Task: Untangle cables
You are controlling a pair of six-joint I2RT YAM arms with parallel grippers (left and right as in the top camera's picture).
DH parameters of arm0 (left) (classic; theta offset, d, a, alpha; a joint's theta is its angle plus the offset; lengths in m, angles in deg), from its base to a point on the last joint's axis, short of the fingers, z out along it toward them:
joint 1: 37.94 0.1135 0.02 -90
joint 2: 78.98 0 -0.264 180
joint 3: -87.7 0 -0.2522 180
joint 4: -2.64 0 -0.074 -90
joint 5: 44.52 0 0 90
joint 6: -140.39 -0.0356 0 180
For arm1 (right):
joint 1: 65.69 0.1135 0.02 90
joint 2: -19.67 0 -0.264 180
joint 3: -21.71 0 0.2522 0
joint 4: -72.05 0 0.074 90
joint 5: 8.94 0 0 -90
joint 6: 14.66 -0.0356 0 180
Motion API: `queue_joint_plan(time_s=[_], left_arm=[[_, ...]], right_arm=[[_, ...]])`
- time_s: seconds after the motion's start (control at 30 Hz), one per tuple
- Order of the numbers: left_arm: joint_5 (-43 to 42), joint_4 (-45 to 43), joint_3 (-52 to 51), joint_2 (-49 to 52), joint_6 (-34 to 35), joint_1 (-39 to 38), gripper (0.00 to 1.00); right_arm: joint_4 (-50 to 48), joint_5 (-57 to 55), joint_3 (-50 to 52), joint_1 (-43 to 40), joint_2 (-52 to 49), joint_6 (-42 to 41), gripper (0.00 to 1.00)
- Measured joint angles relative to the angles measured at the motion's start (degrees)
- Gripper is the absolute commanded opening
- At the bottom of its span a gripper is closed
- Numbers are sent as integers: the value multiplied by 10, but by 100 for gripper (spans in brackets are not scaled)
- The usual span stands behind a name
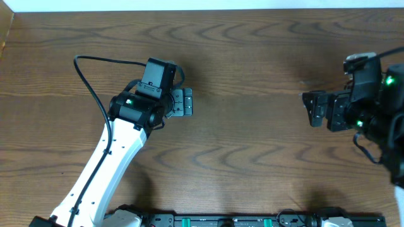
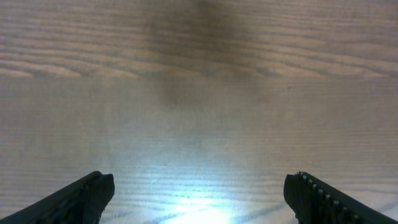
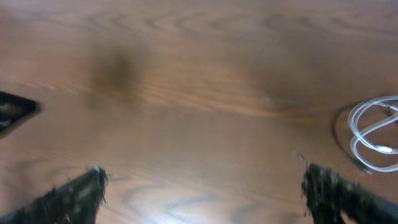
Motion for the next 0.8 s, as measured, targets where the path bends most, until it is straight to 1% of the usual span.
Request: queue_joint_plan(time_s=[0.1, 0.13, 0.2, 0.37, 0.7, 0.8], left_arm=[[0, 0, 0, 0, 0, 0, 93], [0, 0, 0, 0, 0, 0, 93], [0, 0, 0, 0, 0, 0, 93], [0, 0, 0, 0, 0, 0, 93], [0, 0, 0, 0, 0, 0, 93], [0, 0, 0, 0, 0, 0, 93]], right_arm=[[-98, -31, 102, 0, 46, 0, 99], [-115, -39, 129, 0, 60, 0, 99], [-190, -55, 196, 0, 96, 1, 99], [-347, -75, 359, 0, 194, 1, 99], [-606, -75, 627, 0, 371, 0, 99], [-653, -51, 690, 0, 417, 28, 99]])
